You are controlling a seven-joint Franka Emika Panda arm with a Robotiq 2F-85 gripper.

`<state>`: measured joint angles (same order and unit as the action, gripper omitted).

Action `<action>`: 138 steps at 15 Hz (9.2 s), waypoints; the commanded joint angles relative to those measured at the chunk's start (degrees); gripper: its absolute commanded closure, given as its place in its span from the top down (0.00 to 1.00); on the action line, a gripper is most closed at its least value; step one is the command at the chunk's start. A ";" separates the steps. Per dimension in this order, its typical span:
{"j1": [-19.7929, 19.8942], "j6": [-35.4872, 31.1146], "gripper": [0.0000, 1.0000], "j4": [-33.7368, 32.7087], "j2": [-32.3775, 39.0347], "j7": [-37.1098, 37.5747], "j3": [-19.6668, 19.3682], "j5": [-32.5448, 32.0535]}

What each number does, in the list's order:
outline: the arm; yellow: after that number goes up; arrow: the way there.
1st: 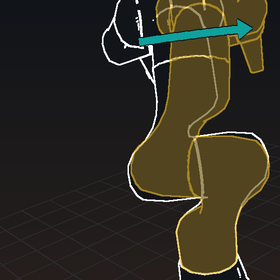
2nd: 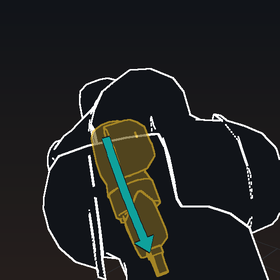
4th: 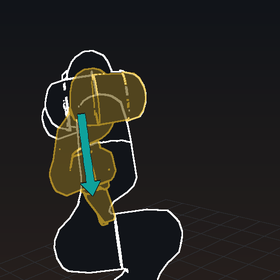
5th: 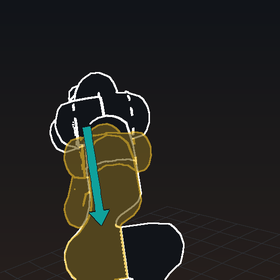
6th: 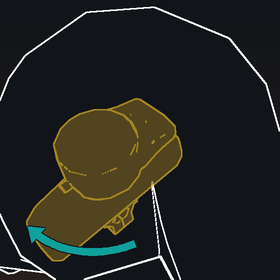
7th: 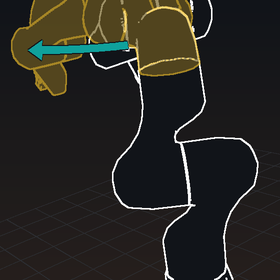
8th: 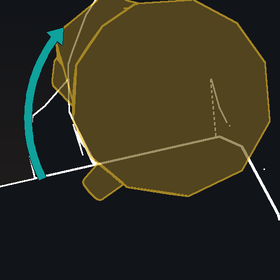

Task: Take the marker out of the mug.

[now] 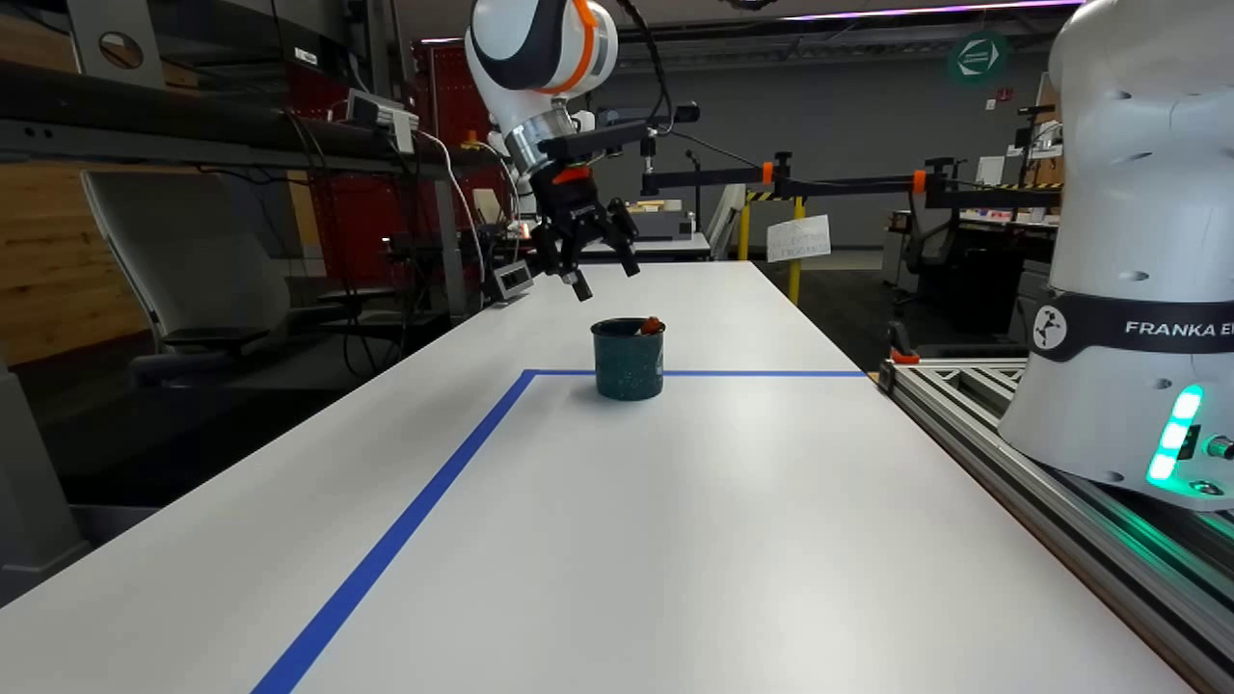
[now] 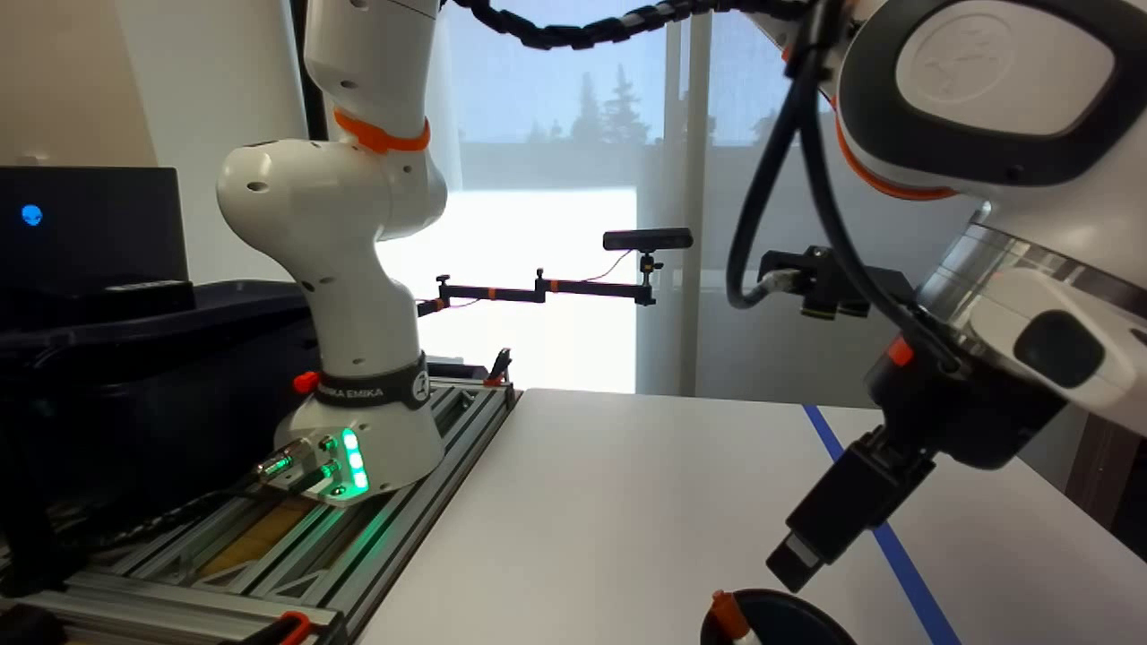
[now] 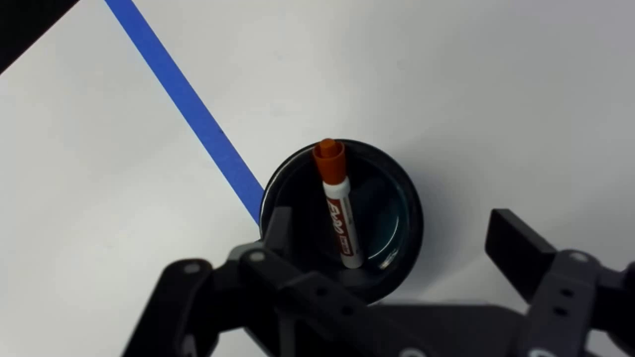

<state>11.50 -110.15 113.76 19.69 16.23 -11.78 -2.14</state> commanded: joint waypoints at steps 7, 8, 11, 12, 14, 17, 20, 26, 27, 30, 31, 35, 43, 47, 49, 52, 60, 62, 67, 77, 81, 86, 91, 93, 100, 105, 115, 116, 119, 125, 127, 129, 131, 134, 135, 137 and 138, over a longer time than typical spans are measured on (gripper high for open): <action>0.65 1.67 1.00 -4.20 4.93 -7.76 -1.23 -3.49; 0.67 1.61 1.00 -4.12 5.15 -8.06 -1.27 -3.70; 0.58 1.62 0.91 -3.82 5.55 -8.38 -1.34 -4.56; 0.54 1.54 0.75 -3.69 5.59 -8.44 -1.34 -4.78; 0.44 1.36 0.68 -3.38 5.59 -8.56 -1.32 -5.20; 0.32 1.08 0.65 -2.79 5.39 -8.73 -1.31 -5.83; 0.13 0.78 0.68 -1.72 4.87 -9.39 -1.17 -6.80; -0.33 1.17 0.64 -0.05 4.39 -11.37 -0.37 -7.49; -0.43 1.35 0.64 0.08 4.44 -11.57 -0.22 -7.39; -0.63 1.83 0.62 0.05 4.59 -11.98 0.24 -7.08; -0.64 2.12 0.60 -0.12 4.70 -12.04 0.36 -7.04; -0.46 3.50 0.58 -1.57 5.84 -11.80 0.57 -6.72; -0.23 4.01 0.54 -2.92 8.35 -11.40 0.35 -6.70; -0.33 4.17 0.47 -3.05 8.60 -11.41 0.41 -6.62; -0.33 4.21 0.45 -3.16 8.77 -11.40 0.43 -6.59; -0.35 4.21 0.43 -2.99 9.18 -11.34 0.42 -6.64; -0.35 4.33 0.20 -2.89 10.27 -11.51 0.54 -6.57; -0.41 4.30 0.05 -2.62 10.11 -11.59 0.59 -6.68; -1.26 6.50 0.05 -1.71 7.35 -9.40 -0.04 -7.52; -1.59 11.26 0.05 4.33 -8.96 -9.18 -0.12 -10.67; -1.82 6.50 0.05 12.32 -15.71 -11.15 1.56 -8.53; -3.14 -5.26 0.05 22.95 -20.23 -13.40 4.09 -3.25; -3.94 -19.73 0.05 32.35 -21.29 -17.96 5.14 0.61; -3.78 -26.44 0.05 35.53 -20.34 -20.02 5.05 2.51; -3.28 -45.30 0.05 43.68 -16.83 -31.26 5.31 10.17; -1.70 -54.17 0.05 44.00 -11.72 -39.94 7.15 15.52; -1.15 -62.43 0.08 43.82 -5.32 -45.43 7.56 15.75; -3.31 -63.37 0.45 43.81 -4.67 -43.54 5.14 13.41; -5.60 -63.62 0.61 43.74 -4.25 -36.69 1.28 4.92; -20.68 -57.31 1.00 43.17 -7.78 -16.97 -14.71 -13.53; -24.67 -54.33 1.00 45.03 -11.23 -9.95 -18.57 -20.24; -25.05 -49.27 1.00 43.52 -13.38 -3.42 -17.89 -25.31; -24.08 -44.05 1.00 44.94 -18.38 5.49 -16.20 -32.50; -18.88 -34.16 1.00 44.30 -24.00 8.79 -6.83 -30.24; -17.54 -31.28 1.00 45.22 -26.81 8.15 -4.05 -28.00; -15.44 -26.15 1.00 44.43 -29.67 5.94 0.69 -22.59; -14.49 -23.77 1.00 44.49 -31.47 5.59 2.53 -20.69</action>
<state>-6.40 -140.65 157.02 -4.60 23.66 -14.63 -28.11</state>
